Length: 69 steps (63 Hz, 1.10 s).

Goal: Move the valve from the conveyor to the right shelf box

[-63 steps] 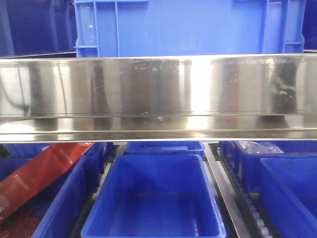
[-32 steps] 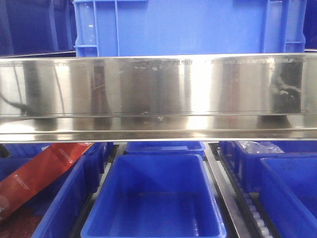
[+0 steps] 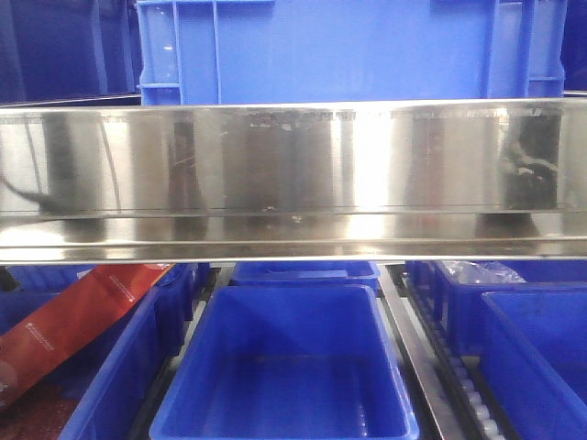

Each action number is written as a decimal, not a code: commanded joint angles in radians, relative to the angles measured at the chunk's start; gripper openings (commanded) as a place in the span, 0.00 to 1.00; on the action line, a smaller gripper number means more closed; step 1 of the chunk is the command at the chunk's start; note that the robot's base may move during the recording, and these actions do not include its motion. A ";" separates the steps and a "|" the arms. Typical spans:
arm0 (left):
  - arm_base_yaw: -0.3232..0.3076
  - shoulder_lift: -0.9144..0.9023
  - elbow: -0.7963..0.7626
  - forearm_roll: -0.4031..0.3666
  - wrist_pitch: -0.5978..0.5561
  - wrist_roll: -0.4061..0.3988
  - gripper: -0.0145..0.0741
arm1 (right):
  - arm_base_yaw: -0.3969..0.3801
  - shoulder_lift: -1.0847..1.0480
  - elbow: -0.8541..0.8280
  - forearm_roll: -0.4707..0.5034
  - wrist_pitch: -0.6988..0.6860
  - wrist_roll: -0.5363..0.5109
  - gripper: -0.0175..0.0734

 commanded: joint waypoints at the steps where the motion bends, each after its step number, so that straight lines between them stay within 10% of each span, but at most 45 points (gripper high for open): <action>1: -0.006 -0.015 -0.011 -0.018 -0.021 -0.005 0.67 | -0.004 -0.012 -0.007 -0.002 -0.024 -0.006 0.71; 20: -0.006 -0.015 -0.028 -0.018 -0.021 -0.005 0.58 | -0.004 -0.012 -0.007 -0.002 -0.016 -0.006 0.63; 33: -0.004 -0.015 -0.037 -0.018 -0.049 -0.005 0.06 | -0.004 -0.012 -0.007 -0.002 -0.013 -0.006 0.00; 69: 0.019 -0.276 0.232 -0.062 -0.201 -0.008 0.04 | -0.005 -0.282 0.211 -0.002 -0.131 -0.006 0.01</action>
